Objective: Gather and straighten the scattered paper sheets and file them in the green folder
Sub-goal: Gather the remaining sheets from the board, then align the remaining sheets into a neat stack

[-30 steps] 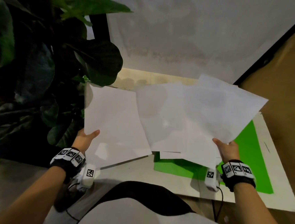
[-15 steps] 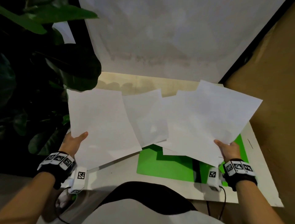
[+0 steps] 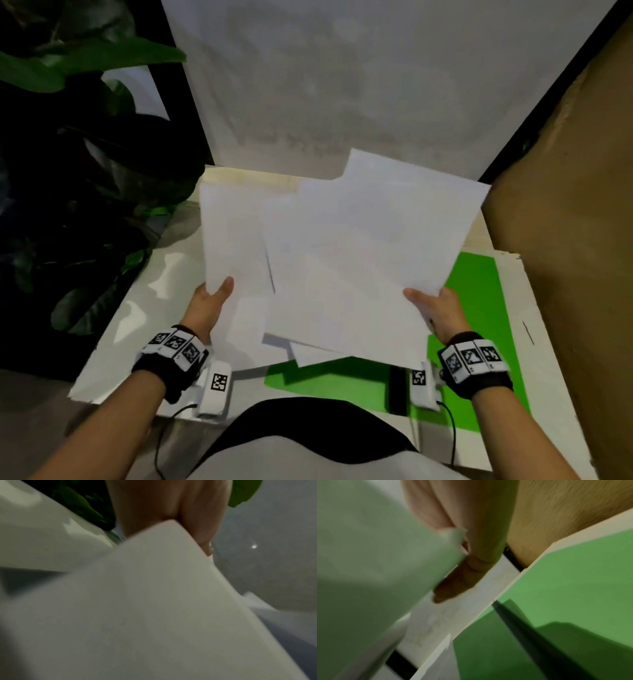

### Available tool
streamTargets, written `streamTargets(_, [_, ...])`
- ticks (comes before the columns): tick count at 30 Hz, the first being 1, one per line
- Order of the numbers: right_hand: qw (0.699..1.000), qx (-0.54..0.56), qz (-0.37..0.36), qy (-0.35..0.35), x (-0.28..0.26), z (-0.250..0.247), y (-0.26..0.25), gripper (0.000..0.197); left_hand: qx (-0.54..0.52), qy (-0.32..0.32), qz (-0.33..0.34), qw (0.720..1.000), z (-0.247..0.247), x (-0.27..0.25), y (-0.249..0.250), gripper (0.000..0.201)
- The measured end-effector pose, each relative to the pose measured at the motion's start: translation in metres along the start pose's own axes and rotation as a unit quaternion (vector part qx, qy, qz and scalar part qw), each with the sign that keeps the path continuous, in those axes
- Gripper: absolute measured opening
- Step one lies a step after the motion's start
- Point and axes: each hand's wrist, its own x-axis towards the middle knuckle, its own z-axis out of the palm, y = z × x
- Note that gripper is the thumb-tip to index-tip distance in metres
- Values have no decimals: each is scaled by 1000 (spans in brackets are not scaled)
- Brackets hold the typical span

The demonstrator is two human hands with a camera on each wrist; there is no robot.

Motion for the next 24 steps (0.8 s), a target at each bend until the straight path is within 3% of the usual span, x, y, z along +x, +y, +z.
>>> streamTargets(2, [996, 12, 39, -74, 0, 19, 8, 61, -10, -14, 9, 1000, 22, -6, 1, 64])
streamTargets(4, [988, 28, 65, -140, 1, 32, 11, 77, -12, -21, 34, 999, 39, -12, 5, 66])
streamTargets(6, [984, 29, 67, -160, 3, 37, 12, 62, 24, -60, 55, 996, 53, -18, 9, 74])
streamTargets(7, [986, 36, 63, -151, 3, 37, 10, 52, 45, -72, 53, 995, 60, -23, 12, 71])
streamTargets(10, [997, 19, -12, -78, -4, 33, 0, 35, 54, -103, 90, 989, 79, -33, 14, 29])
streamTargets(12, [997, -16, -78, -22, -8, 32, -6, 17, 56, -97, 130, 985, 91, -43, 17, 29])
streamTargets(15, [993, -20, -117, 1, -18, 36, -7, 22, 67, -94, 174, 978, 103, -54, 19, 29])
streamTargets(19, [996, -18, -89, 6, -24, 35, 6, 36, 37, -145, 172, 974, 100, -59, 15, 37])
streamTargets(21, [998, -8, -66, 5, -21, 32, 23, 44, 29, -133, 169, 976, 91, -54, 5, 39])
streamTargets(24, [997, -70, -21, -26, -24, 41, 41, 36, 62, -131, 126, 981, 84, -46, -15, 32])
